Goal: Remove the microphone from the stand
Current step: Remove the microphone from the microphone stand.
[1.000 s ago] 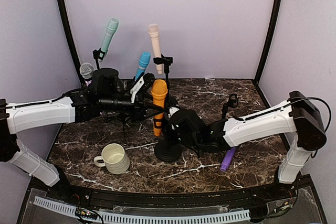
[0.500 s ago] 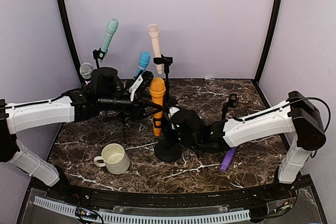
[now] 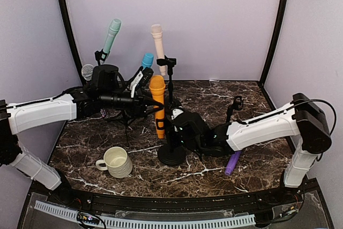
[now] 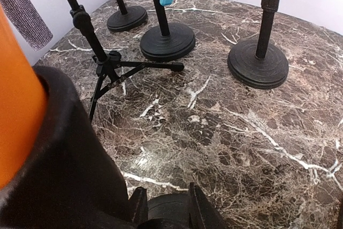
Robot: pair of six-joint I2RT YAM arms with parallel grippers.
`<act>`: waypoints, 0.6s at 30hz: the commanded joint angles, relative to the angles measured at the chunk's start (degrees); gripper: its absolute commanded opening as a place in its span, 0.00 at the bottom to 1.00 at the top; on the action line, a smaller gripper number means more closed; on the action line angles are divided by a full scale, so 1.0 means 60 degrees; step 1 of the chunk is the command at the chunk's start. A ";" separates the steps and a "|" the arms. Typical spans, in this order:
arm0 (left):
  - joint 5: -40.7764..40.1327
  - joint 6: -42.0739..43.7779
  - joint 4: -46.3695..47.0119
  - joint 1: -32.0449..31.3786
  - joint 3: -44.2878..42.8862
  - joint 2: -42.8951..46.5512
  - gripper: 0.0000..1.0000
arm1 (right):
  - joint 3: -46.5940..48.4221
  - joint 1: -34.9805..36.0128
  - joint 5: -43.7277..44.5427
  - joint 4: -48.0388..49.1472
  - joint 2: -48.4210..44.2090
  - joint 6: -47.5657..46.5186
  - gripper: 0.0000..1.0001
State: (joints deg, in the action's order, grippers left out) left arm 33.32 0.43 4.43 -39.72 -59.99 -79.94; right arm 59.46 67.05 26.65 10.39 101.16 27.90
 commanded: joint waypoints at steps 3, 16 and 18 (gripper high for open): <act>0.1000 -0.0140 0.1417 0.0250 -0.0524 0.0727 0.00 | -0.0441 -0.0355 0.0699 -0.2558 0.0636 0.0801 0.00; 0.1475 0.1634 0.0894 -0.0088 -0.0217 0.1340 0.00 | -0.0467 -0.0971 -0.0011 -0.2699 0.0415 0.1263 0.00; 0.1443 0.1781 0.0692 -0.0200 -0.0269 0.1337 0.00 | -0.0431 -0.1039 -0.0065 -0.2754 0.0388 0.1326 0.00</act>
State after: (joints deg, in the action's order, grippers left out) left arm 36.18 6.70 5.32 -39.90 -59.29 -79.50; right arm 60.31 66.24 23.92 8.45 101.03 28.34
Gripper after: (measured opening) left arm 0.364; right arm 0.231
